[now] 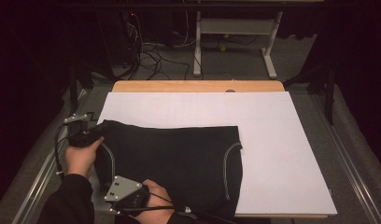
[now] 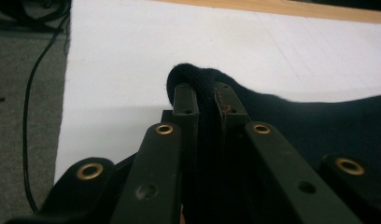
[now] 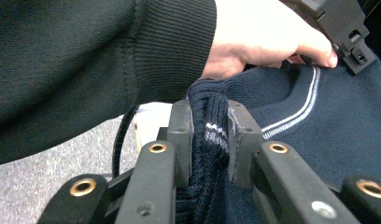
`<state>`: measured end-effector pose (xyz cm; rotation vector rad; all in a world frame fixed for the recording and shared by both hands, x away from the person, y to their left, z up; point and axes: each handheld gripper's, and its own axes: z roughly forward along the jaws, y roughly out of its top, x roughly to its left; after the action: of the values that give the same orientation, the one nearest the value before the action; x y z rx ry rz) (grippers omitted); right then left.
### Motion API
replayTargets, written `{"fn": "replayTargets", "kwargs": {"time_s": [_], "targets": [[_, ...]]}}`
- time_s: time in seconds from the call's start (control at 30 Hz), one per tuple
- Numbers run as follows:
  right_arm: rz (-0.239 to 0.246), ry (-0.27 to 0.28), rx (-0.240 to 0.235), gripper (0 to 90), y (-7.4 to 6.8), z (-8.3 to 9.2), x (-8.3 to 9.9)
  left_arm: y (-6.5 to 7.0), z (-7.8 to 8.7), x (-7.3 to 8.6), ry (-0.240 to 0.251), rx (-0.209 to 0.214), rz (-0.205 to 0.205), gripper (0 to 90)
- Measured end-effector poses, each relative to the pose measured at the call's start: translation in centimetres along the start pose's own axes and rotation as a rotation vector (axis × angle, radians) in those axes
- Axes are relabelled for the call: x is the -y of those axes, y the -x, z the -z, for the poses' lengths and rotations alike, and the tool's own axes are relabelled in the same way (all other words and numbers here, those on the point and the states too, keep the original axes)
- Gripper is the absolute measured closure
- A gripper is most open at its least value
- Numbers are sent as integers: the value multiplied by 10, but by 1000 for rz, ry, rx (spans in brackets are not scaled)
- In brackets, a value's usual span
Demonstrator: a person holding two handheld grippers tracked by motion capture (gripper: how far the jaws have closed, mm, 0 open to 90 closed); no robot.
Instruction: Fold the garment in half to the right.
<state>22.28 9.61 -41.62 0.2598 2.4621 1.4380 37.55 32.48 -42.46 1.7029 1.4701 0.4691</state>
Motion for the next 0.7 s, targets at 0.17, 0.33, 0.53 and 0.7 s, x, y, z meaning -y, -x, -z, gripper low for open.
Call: {"fn": "replayTargets", "kwargs": {"time_s": [0.17, 0.33, 0.53, 0.7], "targets": [[-14, 22, 9, 746, 3, 9, 3, 12, 3, -9, 15, 14, -35, 777], [-32, 51, 27, 746, 6, 24, 8, 26, 4, -15, 26, -14, -38, 775], [-51, 69, 53, 746, 15, 46, 19, 50, -6, -22, 42, -1, -8, 775], [-77, 83, 70, 746, 22, 64, 29, 72, -11, -29, 46, -8, -39, 775]]}}
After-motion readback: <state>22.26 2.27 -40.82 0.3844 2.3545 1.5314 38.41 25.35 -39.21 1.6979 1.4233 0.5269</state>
